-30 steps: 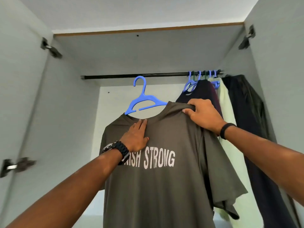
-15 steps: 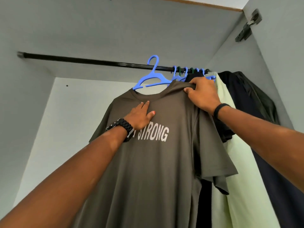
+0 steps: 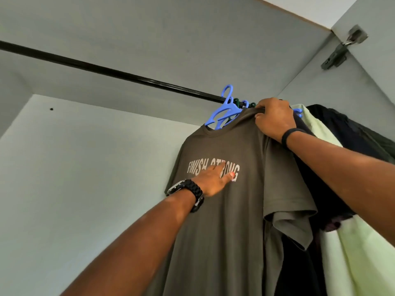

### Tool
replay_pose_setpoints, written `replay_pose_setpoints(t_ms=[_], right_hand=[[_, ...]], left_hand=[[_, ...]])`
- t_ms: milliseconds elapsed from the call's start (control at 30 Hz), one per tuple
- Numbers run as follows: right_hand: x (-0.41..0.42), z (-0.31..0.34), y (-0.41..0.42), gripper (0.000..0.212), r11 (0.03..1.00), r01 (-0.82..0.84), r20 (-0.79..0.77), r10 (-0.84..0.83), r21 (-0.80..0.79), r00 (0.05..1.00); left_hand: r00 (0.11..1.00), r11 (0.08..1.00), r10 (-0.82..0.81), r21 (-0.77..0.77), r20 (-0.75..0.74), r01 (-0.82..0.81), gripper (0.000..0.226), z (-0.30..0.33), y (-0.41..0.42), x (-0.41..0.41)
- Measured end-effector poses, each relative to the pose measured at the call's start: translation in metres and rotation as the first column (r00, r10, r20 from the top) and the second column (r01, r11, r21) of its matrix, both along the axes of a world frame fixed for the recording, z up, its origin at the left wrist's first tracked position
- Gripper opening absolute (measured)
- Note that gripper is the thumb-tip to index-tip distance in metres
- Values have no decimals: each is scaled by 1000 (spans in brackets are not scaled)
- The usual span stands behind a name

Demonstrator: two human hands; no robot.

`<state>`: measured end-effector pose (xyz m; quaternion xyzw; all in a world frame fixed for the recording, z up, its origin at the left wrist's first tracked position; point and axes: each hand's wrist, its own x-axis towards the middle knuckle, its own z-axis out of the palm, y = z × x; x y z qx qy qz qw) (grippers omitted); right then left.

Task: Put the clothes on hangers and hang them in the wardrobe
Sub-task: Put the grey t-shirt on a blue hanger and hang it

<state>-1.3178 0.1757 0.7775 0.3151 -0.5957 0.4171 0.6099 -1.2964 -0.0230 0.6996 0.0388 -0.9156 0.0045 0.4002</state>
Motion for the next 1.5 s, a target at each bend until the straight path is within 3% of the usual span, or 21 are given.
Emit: replay_pose_setpoints(t_ms=[267, 467, 667, 767, 833, 1000, 1133, 1167, 1267, 1500], right_hand=[[-23, 37, -27, 24, 1000, 3, -13, -3, -15, 1000], [-28, 57, -52, 28, 998, -26, 36, 23, 64, 999], [-38, 59, -46, 30, 992, -49, 45, 44, 113, 998], [-45, 42, -33, 35, 980, -157, 89, 147, 120, 985], [-51, 25, -24, 40, 944, -322, 169, 305, 79, 937], [-52, 0, 1, 4, 845, -535, 225, 526, -25, 820], [-20, -3, 26, 14, 635, -755, 147, 772, -164, 618], [-15, -4, 30, 21, 631, -756, 136, 776, -172, 616], [-11, -17, 35, 27, 797, -600, 242, 596, -64, 766], [-12, -56, 39, 45, 797, -604, 394, 551, 14, 735]], left_hand=[[996, 997, -69, 24, -64, 71, 70, 14, -7, -36], [994, 998, -57, 9, -91, 59, 69, 21, -19, -42], [984, 987, -122, 88, -128, 134, 71, 14, -26, -46], [975, 970, -178, 141, -129, 196, 73, 6, -16, -43], [963, 953, -222, 175, -151, 247, 74, 2, -7, -38], [937, 916, -312, 211, -158, 341, 77, -2, 22, -24], [868, 865, -443, 148, -226, 480, 71, -4, 50, -13], [851, 852, -464, 140, -245, 504, 70, -4, 57, -9], [865, 858, -452, 159, -220, 489, 67, -9, 63, -8], [926, 883, -376, 298, -11, 362, 70, -49, 65, -10]])
